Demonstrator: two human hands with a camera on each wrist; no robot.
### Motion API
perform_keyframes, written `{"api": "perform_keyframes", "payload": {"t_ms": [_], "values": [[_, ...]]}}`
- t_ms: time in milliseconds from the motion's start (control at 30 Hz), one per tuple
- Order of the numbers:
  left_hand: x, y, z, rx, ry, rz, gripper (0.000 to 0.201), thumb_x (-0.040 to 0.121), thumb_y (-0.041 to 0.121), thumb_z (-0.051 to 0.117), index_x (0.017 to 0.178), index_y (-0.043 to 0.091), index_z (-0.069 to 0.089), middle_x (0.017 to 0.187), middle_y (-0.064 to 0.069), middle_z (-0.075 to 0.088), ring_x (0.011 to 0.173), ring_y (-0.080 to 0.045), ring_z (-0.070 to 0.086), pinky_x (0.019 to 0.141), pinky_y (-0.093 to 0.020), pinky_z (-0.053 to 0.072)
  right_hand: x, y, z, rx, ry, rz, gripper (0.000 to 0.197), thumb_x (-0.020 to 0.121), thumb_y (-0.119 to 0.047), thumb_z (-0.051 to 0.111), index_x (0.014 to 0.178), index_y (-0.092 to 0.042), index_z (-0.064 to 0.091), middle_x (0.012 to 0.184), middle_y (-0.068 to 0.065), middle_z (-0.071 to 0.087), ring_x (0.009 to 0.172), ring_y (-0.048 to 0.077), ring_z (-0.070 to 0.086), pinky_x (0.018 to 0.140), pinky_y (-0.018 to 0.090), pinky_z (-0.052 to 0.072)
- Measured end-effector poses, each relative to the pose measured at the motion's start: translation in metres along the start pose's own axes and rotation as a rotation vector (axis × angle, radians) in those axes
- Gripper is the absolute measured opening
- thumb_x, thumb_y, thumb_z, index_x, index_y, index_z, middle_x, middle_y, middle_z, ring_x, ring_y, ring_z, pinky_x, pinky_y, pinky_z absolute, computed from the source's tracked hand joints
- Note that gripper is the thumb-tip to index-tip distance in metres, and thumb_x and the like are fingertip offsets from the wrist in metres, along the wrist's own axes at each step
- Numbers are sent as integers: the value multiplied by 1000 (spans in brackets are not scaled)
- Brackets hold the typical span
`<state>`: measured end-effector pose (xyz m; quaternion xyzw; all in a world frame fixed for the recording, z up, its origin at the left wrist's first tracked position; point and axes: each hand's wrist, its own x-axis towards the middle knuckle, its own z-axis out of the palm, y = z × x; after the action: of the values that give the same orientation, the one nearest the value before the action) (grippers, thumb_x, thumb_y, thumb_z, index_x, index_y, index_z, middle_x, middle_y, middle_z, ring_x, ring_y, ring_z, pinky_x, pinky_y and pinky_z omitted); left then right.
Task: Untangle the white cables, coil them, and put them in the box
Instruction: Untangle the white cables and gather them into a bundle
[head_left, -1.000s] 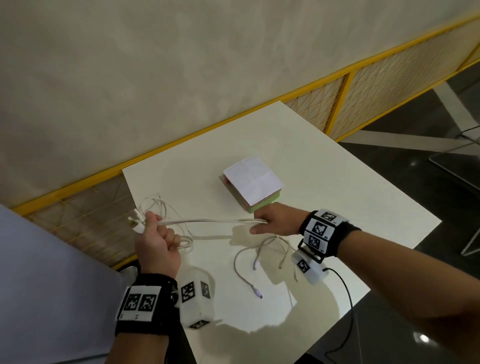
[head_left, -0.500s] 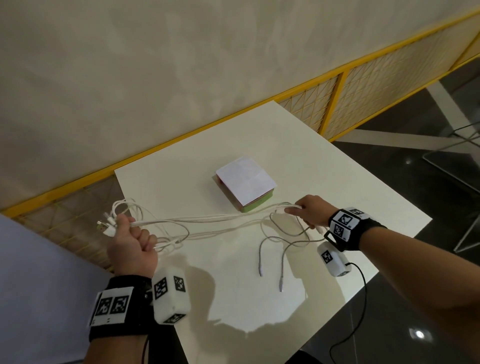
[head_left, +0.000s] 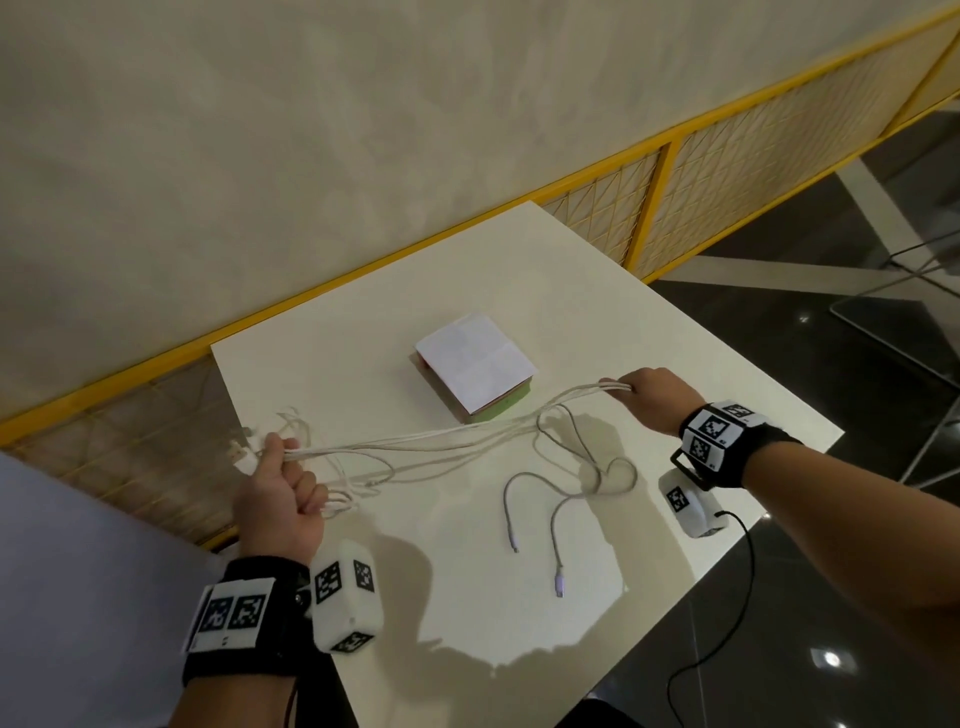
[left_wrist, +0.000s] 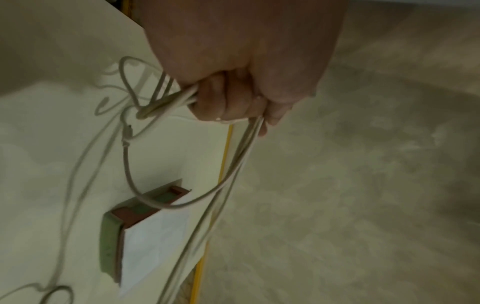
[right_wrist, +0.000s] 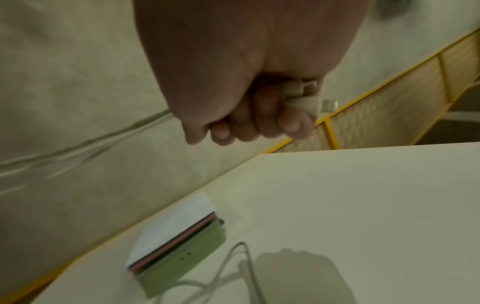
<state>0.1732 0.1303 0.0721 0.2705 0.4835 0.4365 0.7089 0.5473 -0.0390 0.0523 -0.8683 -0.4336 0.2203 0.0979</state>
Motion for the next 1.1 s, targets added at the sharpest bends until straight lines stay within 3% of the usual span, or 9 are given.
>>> {"api": "perform_keyframes", "payload": {"t_ms": [167,367,500,667,733,800,867,967,1100], "values": [[-6,-32,-6,176,0,-196,31,99,22,45,67,20,48,33,11,20,31,-7,8,35,-14,10,-4,46,3,-62,-11,72,48,96,-44,37,91,-5,66,89,18,68,79,33,57,68,33,39],[-19,-73,-10,233,35,-340,25,97,22,50,75,13,58,34,11,23,25,-4,17,32,-10,14,-2,83,46,-132,-165,153,36,95,-38,44,69,-14,47,98,19,66,91,34,59,73,36,41],[-26,-84,-6,359,61,-331,23,94,27,56,89,6,63,36,10,23,27,-5,18,34,-11,15,11,95,53,-74,-96,233,28,90,-33,55,90,-5,59,105,23,65,99,37,59,81,38,45],[-33,-81,-27,371,191,-244,21,92,23,59,85,3,62,33,11,26,25,-2,20,31,-11,17,7,101,61,-167,-157,291,90,66,-32,81,140,-21,32,139,14,41,128,33,41,105,46,36],[-35,-76,-38,348,238,-215,25,94,24,56,79,4,59,31,11,28,24,-2,19,30,-11,16,-5,90,66,-309,-115,154,100,65,-37,79,145,-29,20,149,9,28,138,31,27,110,49,25],[-37,-71,-49,328,268,-192,31,95,26,54,72,5,54,30,11,27,23,-3,19,31,-10,15,-21,71,78,-350,36,-116,88,65,-29,77,139,-30,29,142,13,38,131,37,37,104,53,32],[-38,-64,-58,328,264,-166,38,95,29,53,62,10,44,29,10,25,22,-4,18,31,-9,15,-40,47,98,-297,100,-432,71,56,-8,77,117,-27,46,112,14,60,99,38,61,80,48,53],[-42,-54,-62,297,192,-104,47,95,28,52,54,16,32,31,9,24,23,-5,16,33,-9,14,-65,20,137,-383,-33,-763,56,52,3,70,100,-24,61,92,6,69,70,25,67,53,32,57],[-47,-39,-63,164,112,-65,56,97,27,48,42,20,40,32,9,22,26,-5,12,42,-18,6,-74,-2,154,-596,-282,-818,47,91,-8,39,135,-24,46,144,8,43,121,28,50,92,39,46]]}}
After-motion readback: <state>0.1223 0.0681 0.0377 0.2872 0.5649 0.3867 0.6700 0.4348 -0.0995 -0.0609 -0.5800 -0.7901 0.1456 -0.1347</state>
